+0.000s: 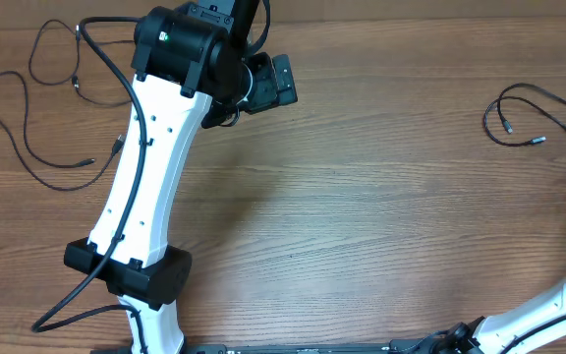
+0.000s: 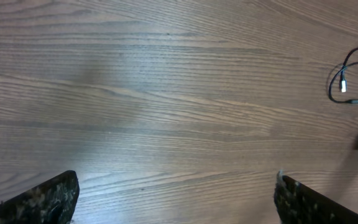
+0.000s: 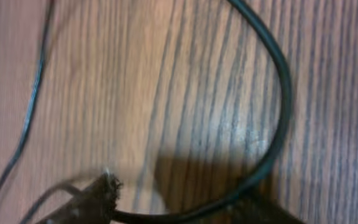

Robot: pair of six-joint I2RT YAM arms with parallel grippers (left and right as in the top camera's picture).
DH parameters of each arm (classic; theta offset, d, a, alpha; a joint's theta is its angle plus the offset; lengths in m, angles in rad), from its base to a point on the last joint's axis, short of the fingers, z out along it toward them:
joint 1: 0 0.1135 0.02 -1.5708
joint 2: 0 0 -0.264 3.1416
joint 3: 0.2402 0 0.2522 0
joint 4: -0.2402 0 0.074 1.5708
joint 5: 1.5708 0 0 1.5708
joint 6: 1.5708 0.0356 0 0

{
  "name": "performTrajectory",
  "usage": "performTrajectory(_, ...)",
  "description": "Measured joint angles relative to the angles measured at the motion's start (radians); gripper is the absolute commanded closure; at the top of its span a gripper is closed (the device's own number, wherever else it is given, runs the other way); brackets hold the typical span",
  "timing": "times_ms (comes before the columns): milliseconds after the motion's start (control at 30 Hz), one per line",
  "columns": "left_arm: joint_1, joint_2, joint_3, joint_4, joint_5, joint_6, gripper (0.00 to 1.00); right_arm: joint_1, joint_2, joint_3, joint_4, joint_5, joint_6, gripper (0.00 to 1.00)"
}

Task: Untangle cables

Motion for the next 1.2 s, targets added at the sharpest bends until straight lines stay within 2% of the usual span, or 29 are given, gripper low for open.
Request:
performTrajectory(133, 0.000, 0.000, 0.000, 0.008, 0.000, 0.000, 0.00, 0.000, 0.022, 0.003, 0.045, -0.005, -0.040, 0.96)
performTrajectory(233, 0.000, 0.000, 0.000, 0.008, 0.000, 0.000, 0.00, 0.000, 0.028, 0.045, 0.018, -0.009, -0.083, 0.96)
performTrajectory(367, 0.000, 0.000, 0.000, 0.008, 0.000, 0.000, 0.00, 0.000, 0.035, 0.206, -0.070, -0.033, -0.156, 0.96)
performTrajectory(500, 0.000, 0.000, 0.000, 0.008, 0.000, 0.000, 0.00, 0.000, 0.035, 0.336, -0.076, -0.098, -0.201, 0.96)
performTrajectory(533, 0.000, 0.000, 0.000, 0.008, 0.000, 0.000, 0.00, 0.000, 0.035, 0.349, -0.075, -0.108, -0.208, 0.94)
performTrajectory(567, 0.000, 0.000, 0.000, 0.008, 0.000, 0.000, 0.00, 0.000, 0.034, 0.359, -0.080, -0.121, -0.216, 0.87)
performTrajectory(600, 0.000, 0.000, 0.000, 0.008, 0.000, -0.001, 0.00, 0.000, 0.034, 0.362, -0.100, -0.123, -0.217, 0.69)
performTrajectory(633, 0.000, 0.000, 0.000, 0.009, 0.000, -0.001, 0.00, 0.001, 0.034, 0.362, -0.121, -0.120, -0.224, 0.64)
performTrajectory(700, 0.000, 0.000, 0.000, 0.011, 0.000, -0.001, 0.00, 0.005, 0.035, 0.362, -0.201, -0.078, -0.214, 0.12)
performTrajectory(733, 0.000, 0.000, 0.000, 0.011, 0.000, -0.001, 0.00, 0.005, 0.035, 0.361, -0.227, -0.057, -0.200, 0.00)
performTrajectory(833, 0.000, 0.000, 0.000, 0.011, 0.000, -0.001, 0.00, 0.003, 0.035, 0.360, -0.287, -0.015, -0.156, 0.00)
performTrajectory(900, 0.000, 0.000, 0.000, 0.011, 0.000, -0.001, 0.00, -0.002, 0.035, 0.360, -0.334, 0.002, -0.135, 0.04)
performTrajectory(1200, 0.000, 0.000, 0.000, 0.019, 0.000, -0.001, 0.00, -0.028, 0.089, 0.346, -0.346, -0.011, -0.102, 0.06)
